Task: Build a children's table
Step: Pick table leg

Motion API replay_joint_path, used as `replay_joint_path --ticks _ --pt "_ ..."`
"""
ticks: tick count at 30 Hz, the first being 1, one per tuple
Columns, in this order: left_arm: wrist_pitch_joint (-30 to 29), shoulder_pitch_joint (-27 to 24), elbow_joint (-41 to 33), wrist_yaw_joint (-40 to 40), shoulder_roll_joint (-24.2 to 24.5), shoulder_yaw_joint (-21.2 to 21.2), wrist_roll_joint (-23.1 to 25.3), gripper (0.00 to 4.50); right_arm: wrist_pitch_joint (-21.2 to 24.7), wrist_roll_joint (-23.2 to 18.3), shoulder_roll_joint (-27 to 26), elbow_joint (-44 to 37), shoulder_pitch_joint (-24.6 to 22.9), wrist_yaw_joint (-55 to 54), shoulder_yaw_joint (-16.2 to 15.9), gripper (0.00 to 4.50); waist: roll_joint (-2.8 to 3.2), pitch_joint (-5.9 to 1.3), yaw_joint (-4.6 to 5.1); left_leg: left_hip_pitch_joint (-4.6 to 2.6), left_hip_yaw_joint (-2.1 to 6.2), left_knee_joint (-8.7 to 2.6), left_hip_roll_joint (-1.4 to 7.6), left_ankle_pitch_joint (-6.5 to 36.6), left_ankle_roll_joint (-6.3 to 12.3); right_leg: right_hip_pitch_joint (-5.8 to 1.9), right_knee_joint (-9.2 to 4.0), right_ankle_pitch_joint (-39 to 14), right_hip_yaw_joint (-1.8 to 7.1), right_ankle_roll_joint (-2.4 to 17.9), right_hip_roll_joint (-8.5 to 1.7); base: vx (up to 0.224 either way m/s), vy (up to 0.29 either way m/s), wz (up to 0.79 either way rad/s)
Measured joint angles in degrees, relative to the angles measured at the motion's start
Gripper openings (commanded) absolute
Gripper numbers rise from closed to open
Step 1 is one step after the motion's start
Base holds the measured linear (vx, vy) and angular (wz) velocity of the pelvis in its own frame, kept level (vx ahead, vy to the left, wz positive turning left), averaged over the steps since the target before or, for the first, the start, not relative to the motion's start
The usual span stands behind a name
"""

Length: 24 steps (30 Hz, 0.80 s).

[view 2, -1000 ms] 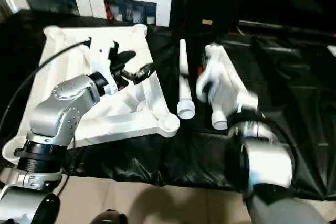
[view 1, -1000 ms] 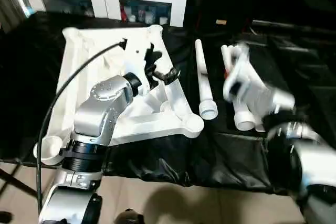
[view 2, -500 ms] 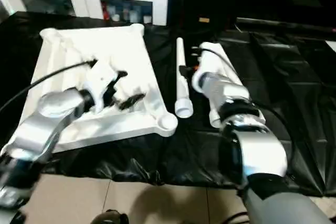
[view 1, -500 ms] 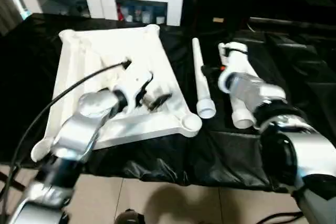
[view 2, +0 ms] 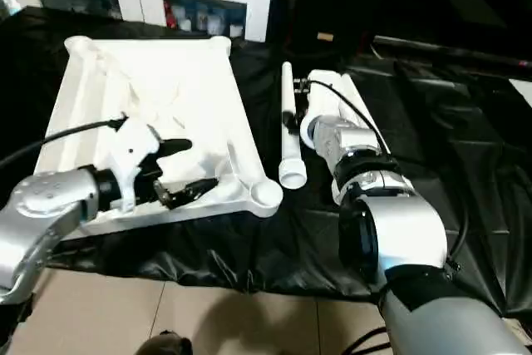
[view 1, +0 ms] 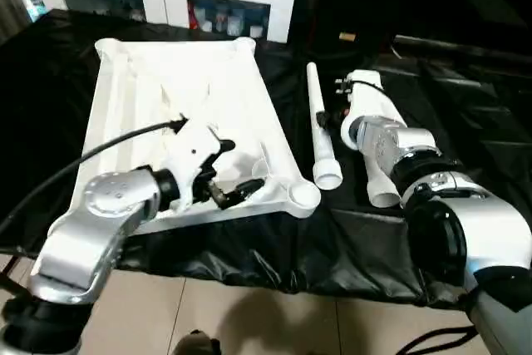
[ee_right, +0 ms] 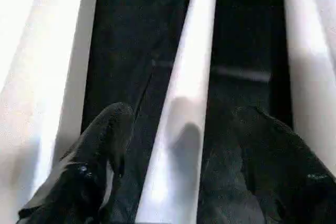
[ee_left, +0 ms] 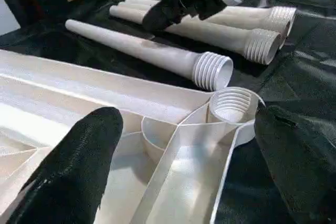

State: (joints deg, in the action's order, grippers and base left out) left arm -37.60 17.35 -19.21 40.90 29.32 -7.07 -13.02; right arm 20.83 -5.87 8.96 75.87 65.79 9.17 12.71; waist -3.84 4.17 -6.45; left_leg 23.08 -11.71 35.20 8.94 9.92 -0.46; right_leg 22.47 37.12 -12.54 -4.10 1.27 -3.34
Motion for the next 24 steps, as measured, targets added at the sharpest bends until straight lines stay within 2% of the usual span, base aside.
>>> replay_joint_path --ticks 3,11,12,14,15,23,24 --pt "-0.7 0.0 -0.4 -0.1 0.4 0.0 -0.3 4.50 3.4 0.1 0.0 1.4 0.0 -0.2 -0.1 3.64 -0.04 -0.02 0.03 0.00 0.00 0.00 0.00 0.0 -0.01 0.00 0.00 0.0 0.01 0.0 0.00 0.000 0.000 0.00" --pt "-2.1 0.0 -1.1 -0.4 0.5 0.0 -0.8 4.50 8.2 0.0 -0.4 1.9 -0.2 0.1 0.3 3.64 -0.18 -0.03 0.05 -0.01 0.00 0.00 0.00 0.0 -0.03 0.00 0.01 0.0 0.01 0.0 0.00 0.000 0.000 0.00" --pt "-2.2 0.0 -1.2 -0.5 0.5 0.0 -0.8 4.50 8.7 0.0 -0.6 2.0 -0.3 0.1 0.3 3.48 -0.22 -0.02 0.04 0.00 0.00 0.00 0.00 0.0 -0.03 0.00 0.01 0.0 0.01 0.0 0.00 0.000 0.000 0.00" --pt "-2.4 0.0 -1.3 -0.5 0.6 0.0 -0.8 4.50 9.1 0.0 -0.8 2.0 -0.6 0.1 0.3 3.48 -0.38 -0.02 0.00 -0.01 0.00 0.00 0.00 0.0 -0.04 0.00 0.01 0.0 0.00 0.0 0.00 0.000 0.000 0.00" --pt "-2.5 0.0 -1.4 -0.5 0.8 0.0 -0.9 4.50 9.3 0.0 -0.9 2.0 -0.8 0.1 0.3 3.20 -0.45 0.01 0.00 -0.01 0.00 0.00 0.00 0.0 -0.05 0.00 0.01 0.0 0.00 0.0 0.00 0.000 0.000 0.00" --pt "-3.8 -0.5 -3.1 -0.4 1.3 0.0 -1.8 4.50 10.8 -0.1 -1.0 2.0 -2.1 0.0 1.1 2.70 -0.75 -0.07 0.02 -0.02 0.00 0.00 0.00 0.0 -0.08 -0.01 0.01 0.0 0.01 -0.1 0.00 0.000 0.000 0.00" --pt "-4.0 -0.6 -3.1 -0.5 1.3 0.0 -1.9 4.50 11.0 -0.1 -1.0 2.0 -2.2 0.0 1.3 2.48 -0.85 -0.13 0.05 -0.04 0.00 0.00 0.00 0.0 -0.08 -0.01 0.02 0.0 0.01 -0.1 0.00 0.000 0.000 0.00"
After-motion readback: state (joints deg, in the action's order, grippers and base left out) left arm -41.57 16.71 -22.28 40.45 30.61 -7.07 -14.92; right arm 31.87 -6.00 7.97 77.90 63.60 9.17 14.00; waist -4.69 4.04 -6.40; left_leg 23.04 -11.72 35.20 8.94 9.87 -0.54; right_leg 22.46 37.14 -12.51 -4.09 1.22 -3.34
